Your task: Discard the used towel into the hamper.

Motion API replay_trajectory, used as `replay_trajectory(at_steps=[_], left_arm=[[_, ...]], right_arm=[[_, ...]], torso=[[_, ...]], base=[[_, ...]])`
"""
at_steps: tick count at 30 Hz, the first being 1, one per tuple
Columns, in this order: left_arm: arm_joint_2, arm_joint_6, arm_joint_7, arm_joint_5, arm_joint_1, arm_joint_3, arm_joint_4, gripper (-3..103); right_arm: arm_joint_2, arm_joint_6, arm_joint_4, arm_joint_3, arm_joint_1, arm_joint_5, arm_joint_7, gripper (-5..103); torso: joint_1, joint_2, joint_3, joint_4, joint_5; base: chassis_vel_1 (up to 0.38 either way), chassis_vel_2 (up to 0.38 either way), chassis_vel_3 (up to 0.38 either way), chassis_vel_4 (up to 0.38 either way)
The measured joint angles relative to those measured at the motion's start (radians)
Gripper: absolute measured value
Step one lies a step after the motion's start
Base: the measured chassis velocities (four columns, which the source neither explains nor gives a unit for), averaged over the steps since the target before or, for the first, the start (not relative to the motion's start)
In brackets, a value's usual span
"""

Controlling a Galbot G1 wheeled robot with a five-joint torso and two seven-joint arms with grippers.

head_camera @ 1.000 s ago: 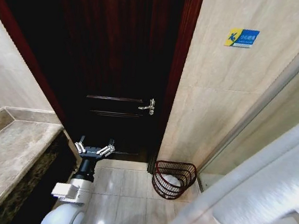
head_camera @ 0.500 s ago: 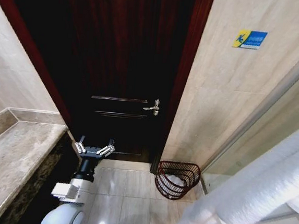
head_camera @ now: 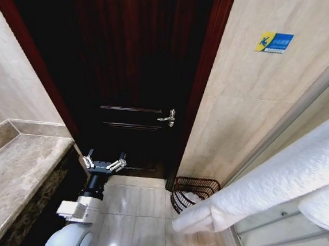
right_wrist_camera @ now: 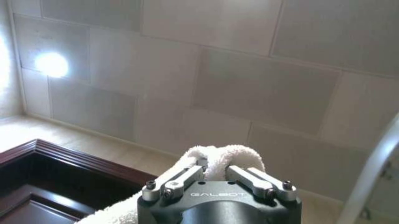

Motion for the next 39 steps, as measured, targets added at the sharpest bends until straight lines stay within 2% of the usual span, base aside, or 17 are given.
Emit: replay_trajectory(at_steps=[8,10,12,13,17,29,39], left_arm=[[0.001,0.000,0.000,0.000,0.000,0.000,0.000,100],[0.000,0.000,0.000,0.000,0.000,0.000,0.000,100],[0.000,0.000,0.000,0.000,0.000,0.000,0.000,100],[0.000,0.000,0.000,0.000,0.000,0.000,0.000,100],[0.000,0.000,0.000,0.000,0.000,0.000,0.000,100],[0.000,0.000,0.000,0.000,0.000,0.000,0.000,100],[0.000,0.000,0.000,0.000,0.000,0.000,0.000,100]], right_arm=[[0.004,0.022,-0.022,-0.044,0.012,0.000,-0.005,3],[0.007,0.047,-0.069,-0.106,0.053,-0.009,-0.015,3],[0.007,0.051,-0.078,-0.116,0.060,-0.011,-0.017,3],[0.004,0.069,-0.121,-0.163,0.105,-0.027,-0.024,3],[-0.010,0.102,-0.193,-0.217,0.165,-0.053,-0.042,3],[-0.032,0.150,-0.307,-0.296,0.246,-0.061,-0.073,3],[-0.030,0.184,-0.422,-0.425,0.405,-0.060,-0.093,3]], torso=[[0.000,0.000,0.000,0.0000,-0.0013],[0.000,0.000,0.000,0.0002,0.0003],[0.000,0.000,0.000,0.0003,0.0003],[0.000,0.000,0.000,0.0002,0.0010],[0.000,0.000,0.000,0.0000,0.0004],[0.000,0.000,0.000,0.0000,-0.0001],[0.000,0.000,0.000,-0.0002,0.0002]], base=[[0.150,0.160,-0.146,-0.149],[0.074,0.022,-0.038,-0.031],[0.037,0.004,-0.012,-0.015],[-0.051,-0.043,0.017,0.020],[-0.058,-0.044,0.048,0.037],[-0.014,-0.006,0.011,-0.002],[0.000,0.000,0.000,0.000]])
